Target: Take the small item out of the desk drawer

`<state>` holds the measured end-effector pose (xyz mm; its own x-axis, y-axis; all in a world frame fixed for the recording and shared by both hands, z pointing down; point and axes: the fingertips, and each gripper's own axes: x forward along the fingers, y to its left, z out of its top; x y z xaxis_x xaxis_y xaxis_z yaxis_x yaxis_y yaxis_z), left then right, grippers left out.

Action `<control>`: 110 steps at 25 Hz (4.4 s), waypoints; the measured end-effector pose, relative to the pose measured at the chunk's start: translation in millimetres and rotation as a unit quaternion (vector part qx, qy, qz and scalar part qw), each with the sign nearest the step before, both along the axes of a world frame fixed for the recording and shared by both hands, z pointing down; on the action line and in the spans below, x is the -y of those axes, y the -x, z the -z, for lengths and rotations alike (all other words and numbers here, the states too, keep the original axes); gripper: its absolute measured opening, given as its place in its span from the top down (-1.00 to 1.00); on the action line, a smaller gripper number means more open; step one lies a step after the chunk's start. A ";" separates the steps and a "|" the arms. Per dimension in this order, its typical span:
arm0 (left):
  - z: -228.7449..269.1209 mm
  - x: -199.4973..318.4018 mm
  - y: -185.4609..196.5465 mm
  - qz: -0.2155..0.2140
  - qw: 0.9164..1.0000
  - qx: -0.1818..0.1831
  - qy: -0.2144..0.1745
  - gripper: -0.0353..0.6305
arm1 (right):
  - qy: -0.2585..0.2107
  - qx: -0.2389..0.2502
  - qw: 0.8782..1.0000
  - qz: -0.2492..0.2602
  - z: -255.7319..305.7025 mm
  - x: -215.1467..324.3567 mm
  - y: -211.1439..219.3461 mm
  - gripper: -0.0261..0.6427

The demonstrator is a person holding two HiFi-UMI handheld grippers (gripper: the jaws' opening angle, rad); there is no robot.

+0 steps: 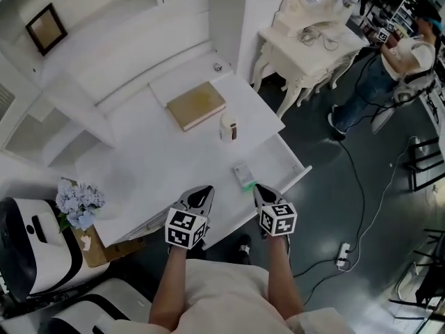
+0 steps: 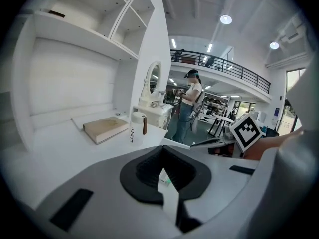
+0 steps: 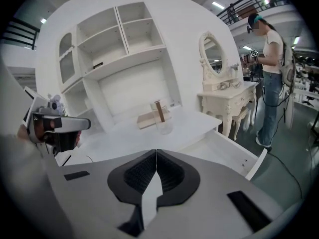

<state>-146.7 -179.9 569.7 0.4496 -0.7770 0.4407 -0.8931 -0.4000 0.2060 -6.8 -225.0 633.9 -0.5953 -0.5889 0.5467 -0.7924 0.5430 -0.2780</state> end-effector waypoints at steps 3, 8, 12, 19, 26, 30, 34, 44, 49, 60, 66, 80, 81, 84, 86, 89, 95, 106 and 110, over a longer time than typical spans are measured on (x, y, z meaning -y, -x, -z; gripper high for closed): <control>-6.9 7.7 -0.5 -0.024 1.000 -0.008 0.005 0.84 | 0.007 -0.012 1.000 -0.013 -4.5 4.2 5.8 0.84; -19.4 16.8 -13.3 -0.072 0.997 -0.015 0.013 0.84 | 0.024 -0.033 0.998 -0.048 -11.2 14.4 2.0 0.83; -25.9 27.8 -19.2 -0.099 0.995 -0.024 0.015 0.84 | 0.029 -0.052 0.997 -0.051 -17.2 19.4 3.4 0.78; -27.9 42.0 -26.7 -0.117 0.992 -0.038 0.012 0.84 | 0.035 -0.076 0.995 -0.048 -27.7 29.1 0.2 0.67; -31.7 36.6 -32.4 -0.114 0.992 -0.043 0.017 0.84 | 0.046 -0.096 0.994 -0.024 -39.5 28.6 3.2 0.51; -39.3 35.7 -32.3 -0.108 0.993 -0.040 0.017 0.84 | 0.055 -0.107 0.993 -0.008 -53.8 31.5 5.0 0.37; -49.9 31.8 -27.8 -0.099 0.994 -0.037 0.026 0.84 | 0.066 -0.121 0.990 0.014 -72.0 34.4 11.5 0.30; -72.3 17.4 -23.6 -0.100 0.993 -0.037 0.044 0.84 | 0.090 -0.150 0.984 0.022 -129.6 57.6 21.0 -0.04; -72.5 20.4 -17.7 -0.096 0.994 -0.033 0.044 0.84 | 0.115 -0.165 0.979 0.040 -163.2 69.1 27.5 -0.10; -69.7 25.1 -8.3 -0.090 0.995 -0.032 0.041 0.84 | 0.167 -0.216 0.960 0.056 -227.2 90.0 29.3 -0.18; -78.2 20.5 1.8 -0.082 0.995 -0.030 0.052 0.84 | 0.179 -0.239 0.951 0.073 -243.4 88.2 31.0 -0.18; -82.5 -0.7 -3.5 -0.088 0.994 -0.015 0.062 0.84 | 0.181 -0.239 0.953 0.042 -243.8 87.8 22.5 -0.16; -82.3 -2.9 -6.4 -0.091 0.994 -0.011 0.060 0.84 | 0.180 -0.236 0.954 0.040 -241.8 88.2 21.8 -0.16; -83.3 -11.7 -16.9 -0.099 0.993 -0.006 0.057 0.84 | 0.171 -0.234 0.956 0.038 -234.5 88.0 19.1 -0.16; -81.9 -17.1 -23.1 -0.100 0.993 -0.009 0.055 0.84 | 0.163 -0.231 0.958 0.037 -227.6 87.7 17.6 -0.16; -78.1 -24.7 -32.8 -0.103 0.993 -0.014 0.052 0.84 | 0.148 -0.222 0.963 0.039 -214.3 88.2 18.2 -0.16; -70.7 -33.8 -45.0 -0.106 0.993 -0.018 0.046 0.84 | 0.127 -0.188 0.974 0.032 -181.0 84.9 20.1 -0.16; -63.7 -43.3 -56.4 -0.074 0.996 -0.016 0.039 0.84 | 0.106 -0.156 0.980 0.065 -137.5 58.1 21.9 -0.16; -57.0 -45.9 -64.9 -0.067 0.997 -0.015 0.033 0.84 | 0.093 -0.144 0.983 0.068 -118.3 50.7 20.0 -0.16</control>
